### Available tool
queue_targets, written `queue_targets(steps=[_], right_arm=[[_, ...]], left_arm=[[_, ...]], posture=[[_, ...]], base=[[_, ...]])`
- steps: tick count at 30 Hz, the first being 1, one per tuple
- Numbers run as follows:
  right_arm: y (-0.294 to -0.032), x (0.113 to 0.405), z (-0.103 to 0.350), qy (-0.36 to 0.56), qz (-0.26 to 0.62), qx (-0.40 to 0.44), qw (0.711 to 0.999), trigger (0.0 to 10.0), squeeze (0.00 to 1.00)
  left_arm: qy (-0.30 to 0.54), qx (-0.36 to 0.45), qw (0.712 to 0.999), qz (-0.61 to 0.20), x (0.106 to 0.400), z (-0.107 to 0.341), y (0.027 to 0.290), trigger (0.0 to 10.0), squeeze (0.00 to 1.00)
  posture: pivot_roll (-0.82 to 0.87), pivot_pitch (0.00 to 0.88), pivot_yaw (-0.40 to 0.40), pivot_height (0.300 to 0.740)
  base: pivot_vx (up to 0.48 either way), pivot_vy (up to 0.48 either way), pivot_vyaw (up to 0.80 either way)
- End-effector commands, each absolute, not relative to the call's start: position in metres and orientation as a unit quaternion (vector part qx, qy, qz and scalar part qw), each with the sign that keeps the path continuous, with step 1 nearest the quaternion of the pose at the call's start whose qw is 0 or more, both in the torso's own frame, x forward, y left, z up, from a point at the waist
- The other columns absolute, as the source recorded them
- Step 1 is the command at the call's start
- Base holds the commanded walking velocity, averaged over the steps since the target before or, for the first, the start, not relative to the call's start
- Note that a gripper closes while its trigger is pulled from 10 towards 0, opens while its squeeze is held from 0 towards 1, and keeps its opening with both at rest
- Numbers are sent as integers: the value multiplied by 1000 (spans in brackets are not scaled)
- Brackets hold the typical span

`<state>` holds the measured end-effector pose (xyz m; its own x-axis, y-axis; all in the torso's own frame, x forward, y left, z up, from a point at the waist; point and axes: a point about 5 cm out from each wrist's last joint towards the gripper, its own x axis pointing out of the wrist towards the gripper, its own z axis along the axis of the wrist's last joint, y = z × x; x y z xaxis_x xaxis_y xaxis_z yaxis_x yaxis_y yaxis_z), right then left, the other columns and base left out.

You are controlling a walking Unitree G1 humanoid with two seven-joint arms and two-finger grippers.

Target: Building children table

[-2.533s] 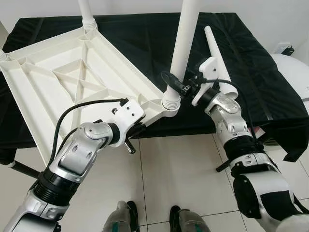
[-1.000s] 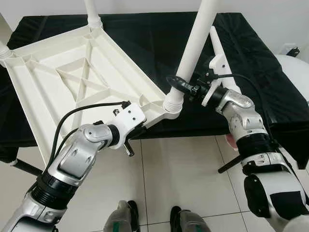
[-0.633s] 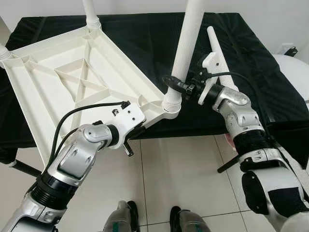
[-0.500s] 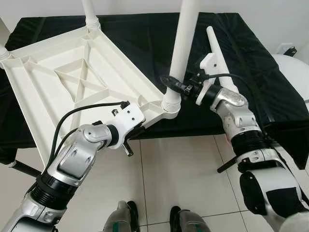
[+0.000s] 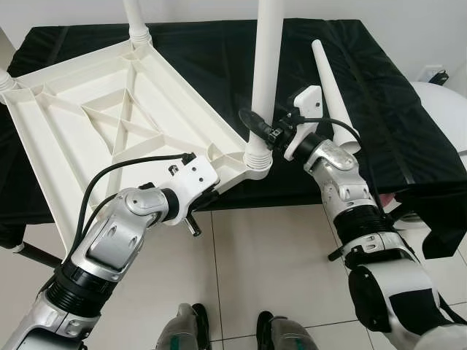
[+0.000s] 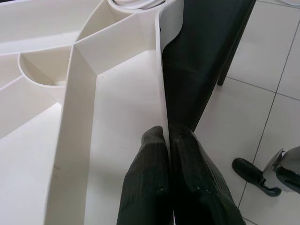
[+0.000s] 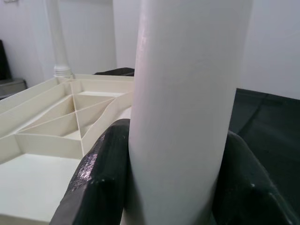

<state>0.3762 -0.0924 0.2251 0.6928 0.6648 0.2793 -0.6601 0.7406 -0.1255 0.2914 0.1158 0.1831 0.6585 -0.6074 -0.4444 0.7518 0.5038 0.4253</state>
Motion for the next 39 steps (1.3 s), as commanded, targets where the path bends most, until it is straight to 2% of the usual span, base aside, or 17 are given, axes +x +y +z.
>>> queue_targets(steps=[1, 10, 22, 39], right_arm=[[-99, 375, 188, -85, 335, -13, 938, 10000, 0], [-96, 370, 184, -91, 344, -4, 934, 10000, 0], [-108, 352, 177, -133, 346, 28, 928, 10000, 0], [-114, 346, 181, -147, 357, 17, 922, 10000, 0]], left_arm=[[112, 320, 866, -369, 292, 186, 119, 10000, 0], [112, 319, 866, -368, 292, 186, 120, 10000, 0], [110, 317, 865, -372, 291, 187, 117, 10000, 0], [108, 318, 865, -374, 291, 186, 116, 10000, 0]], posture=[[-65, 192, -3, 740], [-61, 194, -5, 740], [-70, 189, -3, 740], [-76, 175, -4, 740]], base=[[0, 0, 0], [0, 0, 0], [0, 0, 0], [0, 0, 0]])
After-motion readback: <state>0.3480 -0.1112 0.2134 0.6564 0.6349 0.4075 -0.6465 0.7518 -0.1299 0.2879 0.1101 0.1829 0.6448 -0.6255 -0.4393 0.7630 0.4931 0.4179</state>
